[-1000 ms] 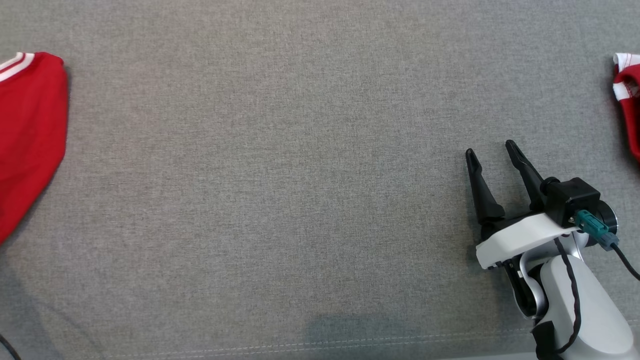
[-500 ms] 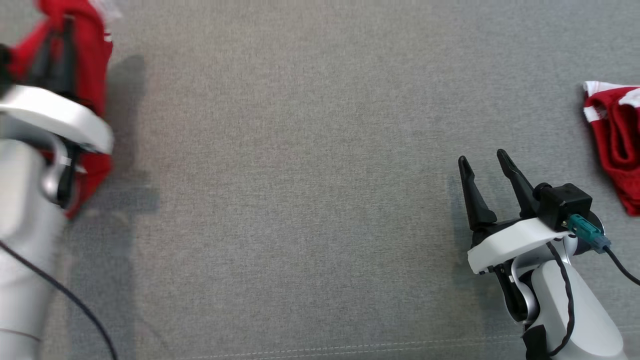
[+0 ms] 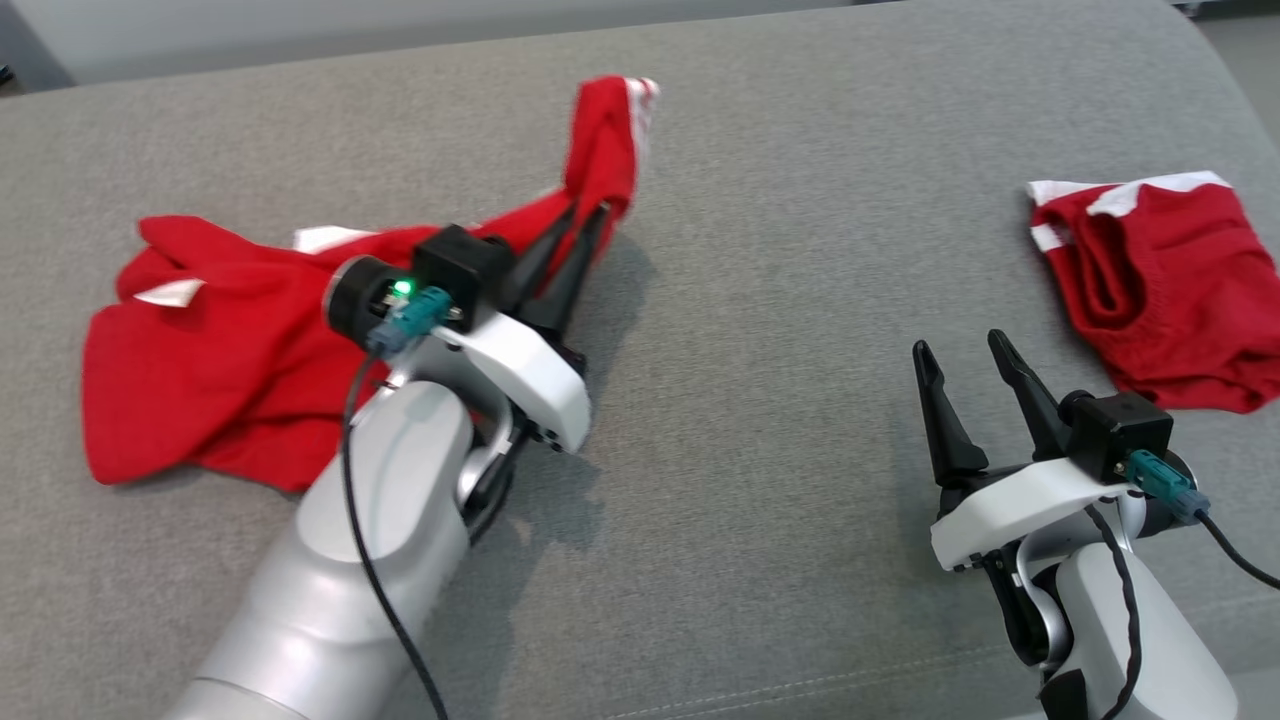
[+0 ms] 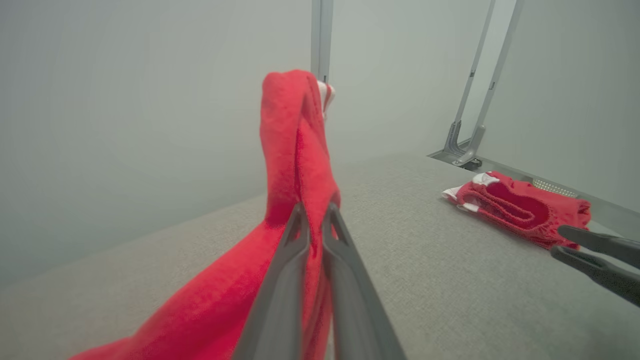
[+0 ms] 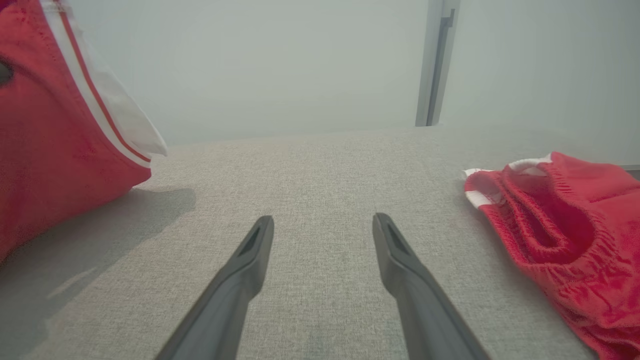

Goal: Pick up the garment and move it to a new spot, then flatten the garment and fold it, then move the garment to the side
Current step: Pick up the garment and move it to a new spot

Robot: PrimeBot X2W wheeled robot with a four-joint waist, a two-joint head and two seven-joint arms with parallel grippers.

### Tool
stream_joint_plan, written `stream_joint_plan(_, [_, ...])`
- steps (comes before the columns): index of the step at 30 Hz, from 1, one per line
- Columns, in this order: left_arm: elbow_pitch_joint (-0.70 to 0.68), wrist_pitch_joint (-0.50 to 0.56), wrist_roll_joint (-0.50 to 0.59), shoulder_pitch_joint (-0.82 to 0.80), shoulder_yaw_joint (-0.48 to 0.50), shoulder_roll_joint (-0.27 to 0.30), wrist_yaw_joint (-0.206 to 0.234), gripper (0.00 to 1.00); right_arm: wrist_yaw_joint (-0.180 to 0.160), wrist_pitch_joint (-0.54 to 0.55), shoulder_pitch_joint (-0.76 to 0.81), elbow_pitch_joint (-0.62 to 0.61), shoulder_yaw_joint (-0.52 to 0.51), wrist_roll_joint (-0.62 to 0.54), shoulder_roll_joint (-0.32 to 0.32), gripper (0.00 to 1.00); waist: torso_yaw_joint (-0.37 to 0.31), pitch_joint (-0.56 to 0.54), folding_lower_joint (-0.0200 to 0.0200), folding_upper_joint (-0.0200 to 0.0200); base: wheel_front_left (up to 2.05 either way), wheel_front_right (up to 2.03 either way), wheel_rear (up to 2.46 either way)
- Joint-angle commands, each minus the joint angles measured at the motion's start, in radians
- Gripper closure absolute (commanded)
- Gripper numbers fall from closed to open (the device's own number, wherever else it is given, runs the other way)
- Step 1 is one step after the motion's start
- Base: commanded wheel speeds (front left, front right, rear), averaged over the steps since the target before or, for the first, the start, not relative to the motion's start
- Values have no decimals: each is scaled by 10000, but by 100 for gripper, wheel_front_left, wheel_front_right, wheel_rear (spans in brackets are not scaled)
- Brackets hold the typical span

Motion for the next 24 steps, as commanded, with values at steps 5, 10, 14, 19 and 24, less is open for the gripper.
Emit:
stream_joint_plan(5, [327,-58,84,-62,-516,-160,-98,67,40,-134,62,-89,450,233,100,0,-725,-265,0,0,0,0,0])
stream_joint_plan(10, [761,-58,-100,140,-885,-213,-70,0,40,-134,14,-51,425,371,117,0,-925,-345,0,0,0,0,0])
stream_joint_plan(14, [469,-58,-243,374,-849,-218,135,0,40,-134,119,-29,195,334,119,0,-663,-518,0,0,0,0,0])
stream_joint_plan(19, [178,-58,-61,844,-204,-64,516,0,40,-134,152,-52,267,280,88,0,-128,-825,0,0,0,0,0])
stream_joint_plan(24, [-313,-58,133,1696,748,335,814,0,40,-134,106,14,635,392,-88,0,506,-1227,0,0,0,0,0])
